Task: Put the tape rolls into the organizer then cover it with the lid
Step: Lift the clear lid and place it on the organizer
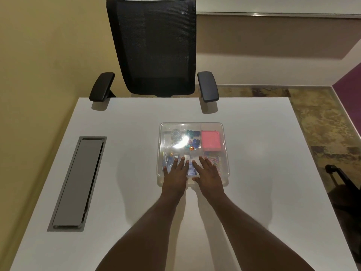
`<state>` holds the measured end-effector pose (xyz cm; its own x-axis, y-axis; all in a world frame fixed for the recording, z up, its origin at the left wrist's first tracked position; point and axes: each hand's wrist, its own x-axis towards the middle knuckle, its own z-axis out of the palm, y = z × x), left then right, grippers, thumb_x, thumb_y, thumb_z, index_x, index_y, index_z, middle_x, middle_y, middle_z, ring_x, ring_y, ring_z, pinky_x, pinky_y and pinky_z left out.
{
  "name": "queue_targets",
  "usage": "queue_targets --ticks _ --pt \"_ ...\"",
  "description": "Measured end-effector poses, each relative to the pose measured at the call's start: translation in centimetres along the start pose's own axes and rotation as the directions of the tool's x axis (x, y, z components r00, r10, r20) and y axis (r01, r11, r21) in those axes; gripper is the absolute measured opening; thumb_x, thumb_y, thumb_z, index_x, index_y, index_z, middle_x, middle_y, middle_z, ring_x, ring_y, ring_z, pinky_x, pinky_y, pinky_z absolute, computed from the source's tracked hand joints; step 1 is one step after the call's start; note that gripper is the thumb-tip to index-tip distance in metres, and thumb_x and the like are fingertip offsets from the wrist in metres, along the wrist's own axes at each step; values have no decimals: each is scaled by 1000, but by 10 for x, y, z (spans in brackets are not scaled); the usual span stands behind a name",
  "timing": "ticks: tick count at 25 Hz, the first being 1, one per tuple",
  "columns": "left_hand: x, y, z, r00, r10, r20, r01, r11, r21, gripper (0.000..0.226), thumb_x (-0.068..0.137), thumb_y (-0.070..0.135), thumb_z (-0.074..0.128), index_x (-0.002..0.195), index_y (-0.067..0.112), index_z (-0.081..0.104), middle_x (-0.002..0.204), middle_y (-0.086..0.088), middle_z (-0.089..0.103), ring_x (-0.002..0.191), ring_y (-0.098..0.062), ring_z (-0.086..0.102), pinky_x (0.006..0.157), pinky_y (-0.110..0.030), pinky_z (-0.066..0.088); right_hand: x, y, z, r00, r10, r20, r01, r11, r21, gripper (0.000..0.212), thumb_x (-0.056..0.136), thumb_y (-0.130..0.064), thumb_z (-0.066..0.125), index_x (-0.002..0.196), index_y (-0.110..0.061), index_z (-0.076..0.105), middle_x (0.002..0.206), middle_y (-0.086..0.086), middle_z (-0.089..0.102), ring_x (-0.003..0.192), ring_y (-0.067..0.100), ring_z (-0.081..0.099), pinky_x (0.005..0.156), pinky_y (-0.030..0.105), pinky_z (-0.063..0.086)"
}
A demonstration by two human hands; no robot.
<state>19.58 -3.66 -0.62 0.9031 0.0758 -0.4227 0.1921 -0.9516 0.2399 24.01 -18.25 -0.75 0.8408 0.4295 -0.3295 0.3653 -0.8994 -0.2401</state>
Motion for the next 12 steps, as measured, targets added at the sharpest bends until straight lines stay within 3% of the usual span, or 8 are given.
queue_targets --ticks 4,8,12 --pt "15 3 -5 1000 0 -22 0 1000 1 82 105 28 57 166 23 2 176 -3 -5 163 -27 -7 129 -62 5 16 5 -9 1000 -14 -12 14 999 37 69 103 -43 54 161 -30 19 172 0 9 160 21 6 129 41 4" --pt "12 6 -9 999 3 -39 -3 1000 -1 71 110 33 43 166 23 0 175 -3 -8 162 -27 -10 129 -62 1 16 8 -14 999 -33 -7 33 999 7 69 103 -50 49 162 -32 17 172 -2 8 160 21 5 129 41 5" --pt "-4 6 -11 991 15 -134 -19 999 -28 66 111 38 36 166 26 4 175 -1 -5 163 -23 -8 130 -59 -1 5 4 -25 992 -66 -103 69 997 29 65 104 -55 39 161 -30 21 172 -3 9 159 20 7 129 40 -1"
